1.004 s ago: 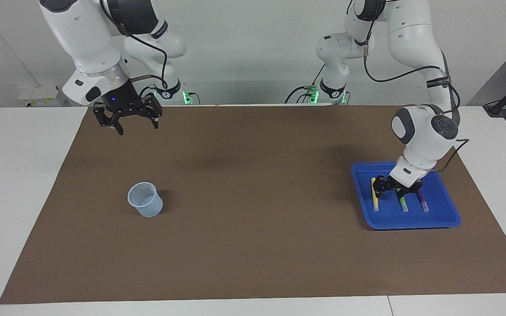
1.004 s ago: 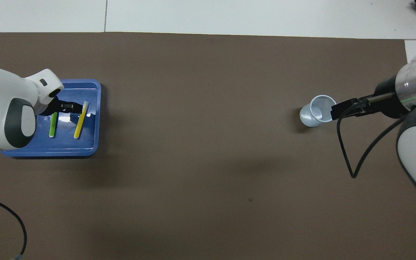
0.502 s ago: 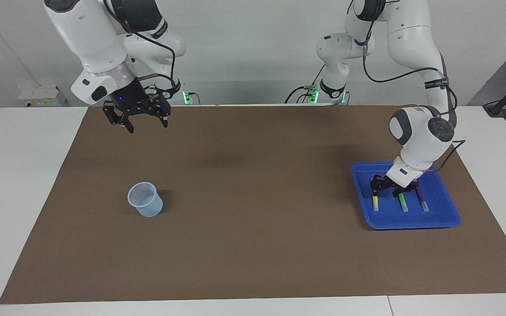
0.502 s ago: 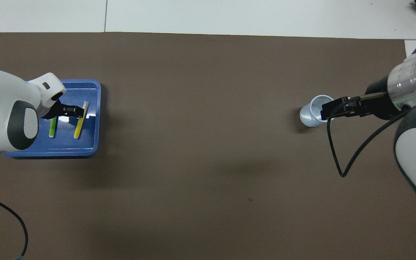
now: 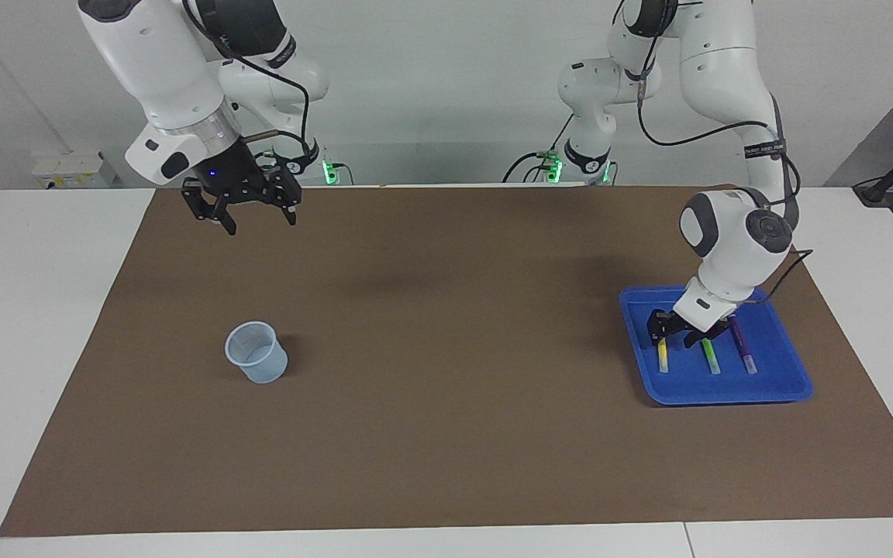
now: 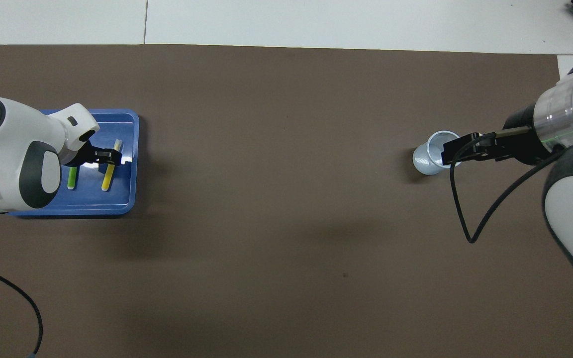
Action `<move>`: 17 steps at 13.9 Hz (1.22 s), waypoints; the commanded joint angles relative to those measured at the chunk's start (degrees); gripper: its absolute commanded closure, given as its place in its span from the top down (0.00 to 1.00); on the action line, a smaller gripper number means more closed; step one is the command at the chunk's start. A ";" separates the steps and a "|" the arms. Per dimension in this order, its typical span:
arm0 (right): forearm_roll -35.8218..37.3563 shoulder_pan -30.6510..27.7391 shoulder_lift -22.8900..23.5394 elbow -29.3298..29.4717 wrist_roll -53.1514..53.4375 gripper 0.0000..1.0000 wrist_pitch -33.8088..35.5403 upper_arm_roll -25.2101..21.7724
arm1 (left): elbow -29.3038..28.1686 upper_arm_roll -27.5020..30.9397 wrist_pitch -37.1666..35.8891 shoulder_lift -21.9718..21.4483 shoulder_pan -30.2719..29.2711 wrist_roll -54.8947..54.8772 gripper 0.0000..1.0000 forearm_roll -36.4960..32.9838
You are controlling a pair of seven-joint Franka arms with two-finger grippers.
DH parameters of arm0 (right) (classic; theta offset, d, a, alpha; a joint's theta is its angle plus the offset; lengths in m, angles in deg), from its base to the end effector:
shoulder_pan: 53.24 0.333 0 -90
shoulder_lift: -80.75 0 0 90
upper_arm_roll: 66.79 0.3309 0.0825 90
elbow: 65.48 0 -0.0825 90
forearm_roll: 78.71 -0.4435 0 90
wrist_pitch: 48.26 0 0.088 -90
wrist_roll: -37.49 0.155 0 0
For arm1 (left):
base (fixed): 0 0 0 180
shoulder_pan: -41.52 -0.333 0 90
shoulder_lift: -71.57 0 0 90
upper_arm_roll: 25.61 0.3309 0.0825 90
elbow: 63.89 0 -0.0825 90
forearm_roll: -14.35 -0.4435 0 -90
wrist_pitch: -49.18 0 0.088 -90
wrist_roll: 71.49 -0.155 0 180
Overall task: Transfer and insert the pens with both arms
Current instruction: 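Grasp the yellow pen with the left gripper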
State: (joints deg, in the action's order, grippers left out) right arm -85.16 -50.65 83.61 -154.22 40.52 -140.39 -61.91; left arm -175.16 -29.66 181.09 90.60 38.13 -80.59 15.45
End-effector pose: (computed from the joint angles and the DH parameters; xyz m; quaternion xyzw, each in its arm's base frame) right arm 0.6265 0.0982 0.5764 -0.9976 -0.0368 0.0007 0.0585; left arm 0.6698 -0.0083 0.2431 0.9968 -0.0767 0.0157 0.0176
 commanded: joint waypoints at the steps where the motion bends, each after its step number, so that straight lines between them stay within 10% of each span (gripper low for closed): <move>1: -1.81 -0.57 -1.28 -1.88 0.92 1.00 -1.12 0.31 | -0.70 0.36 0.36 -0.04 0.32 0.32 0.70 0.31; 8: -2.34 -0.57 -1.37 -2.06 2.24 1.00 -1.12 0.39 | -1.76 0.36 1.24 -0.13 0.40 0.23 0.65 0.31; 17: -2.43 -0.49 -1.63 -2.23 3.12 1.00 -1.12 0.48 | -2.11 0.36 1.07 -0.21 0.49 0.06 0.31 0.22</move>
State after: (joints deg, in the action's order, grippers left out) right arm -86.47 -50.65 83.60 -154.44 42.20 -140.39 -61.90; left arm -176.35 -29.65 181.20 90.66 38.16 -80.59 15.45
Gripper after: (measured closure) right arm 0.000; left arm 0.590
